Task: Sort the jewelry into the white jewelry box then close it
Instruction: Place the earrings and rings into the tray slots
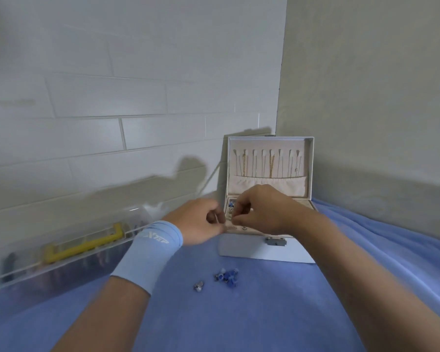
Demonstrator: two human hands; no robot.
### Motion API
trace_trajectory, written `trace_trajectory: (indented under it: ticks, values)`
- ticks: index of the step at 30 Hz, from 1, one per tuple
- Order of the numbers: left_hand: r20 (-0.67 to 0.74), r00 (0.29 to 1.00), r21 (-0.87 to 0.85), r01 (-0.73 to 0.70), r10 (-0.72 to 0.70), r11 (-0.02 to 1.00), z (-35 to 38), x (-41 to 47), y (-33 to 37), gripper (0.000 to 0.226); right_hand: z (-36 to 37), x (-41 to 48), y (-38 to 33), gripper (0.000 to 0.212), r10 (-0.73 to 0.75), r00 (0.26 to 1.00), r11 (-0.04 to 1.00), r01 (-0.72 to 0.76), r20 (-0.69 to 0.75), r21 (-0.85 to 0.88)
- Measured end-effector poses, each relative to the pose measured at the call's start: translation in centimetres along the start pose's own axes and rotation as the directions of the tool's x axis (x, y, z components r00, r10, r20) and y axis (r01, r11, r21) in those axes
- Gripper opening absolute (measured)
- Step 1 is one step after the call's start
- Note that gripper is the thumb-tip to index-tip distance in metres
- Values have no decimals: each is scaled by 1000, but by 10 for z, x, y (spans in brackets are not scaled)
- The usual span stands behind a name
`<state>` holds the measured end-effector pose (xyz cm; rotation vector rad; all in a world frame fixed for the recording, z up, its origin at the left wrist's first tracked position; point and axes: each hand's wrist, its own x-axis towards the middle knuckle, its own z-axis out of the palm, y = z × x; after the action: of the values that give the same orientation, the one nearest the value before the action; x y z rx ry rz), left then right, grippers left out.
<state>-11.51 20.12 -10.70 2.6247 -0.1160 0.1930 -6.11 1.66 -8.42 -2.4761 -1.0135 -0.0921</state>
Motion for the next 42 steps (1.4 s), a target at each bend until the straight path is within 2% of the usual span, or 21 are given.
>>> trace_trajectory:
  ticks: [2, 5, 8, 10, 15, 19, 24, 29, 31, 33, 36, 38, 40, 42]
  values:
    - [135, 989, 34, 58, -62, 998, -6, -14, -11, 9, 9, -4, -16, 8, -56, 990, 998, 59, 126, -18]
    - [371, 919, 181, 73, -137, 981, -8, -28, -21, 16, 27, -9, -32, 15, -86, 947, 990, 115, 311, -79]
    - [472, 859, 237, 94, -200, 967, -2, -32, -23, 22, 43, -10, -37, 27, -80, 922, 972, 157, 379, -176]
    - [499, 841, 241, 100, -212, 965, 2, -31, -23, 19, 51, -10, -36, 28, -62, 912, 954, 173, 406, -243]
    - [516, 839, 192, 85, -174, 978, 1, -26, -28, 13, 56, -9, -33, 14, -40, 914, 967, 137, 404, -214]
    - [499, 854, 73, 130, -149, 989, -5, -29, -32, 15, 44, -7, -24, 10, -27, 928, 994, 66, 371, -92]
    - [438, 897, -100, 115, -60, 988, -10, -30, -37, 18, 29, -7, -19, 15, -74, 948, 993, 43, 310, 107]
    - [287, 957, -335, 138, -39, 932, -9, -29, -38, 24, 11, -11, -18, 17, -45, 966, 954, -33, 254, 298]
    - [249, 966, -415, 172, -70, 894, -8, -29, -37, 27, 4, -13, -18, 17, -26, 953, 961, -58, 300, 269]
    - [245, 961, -466, 230, -126, 854, -8, -29, -34, 31, 2, -16, -19, 18, -13, 906, 981, -70, 423, 180]
    - [265, 949, -419, 273, -171, 866, -7, -30, -29, 28, 11, -18, -20, 18, 59, 823, 997, -81, 565, 15]
    - [277, 948, -362, 255, -157, 897, -6, -30, -29, 26, 23, -15, -22, 17, 70, 853, 997, -46, 517, -60]
    - [273, 951, -336, 234, -144, 912, -5, -30, -29, 25, 37, -11, -26, 13, 16, 907, 995, 29, 421, -100]
    - [258, 956, -331, 220, -136, 918, -5, -29, -30, 26, 49, -10, -30, 18, -21, 915, 991, 74, 403, -116]
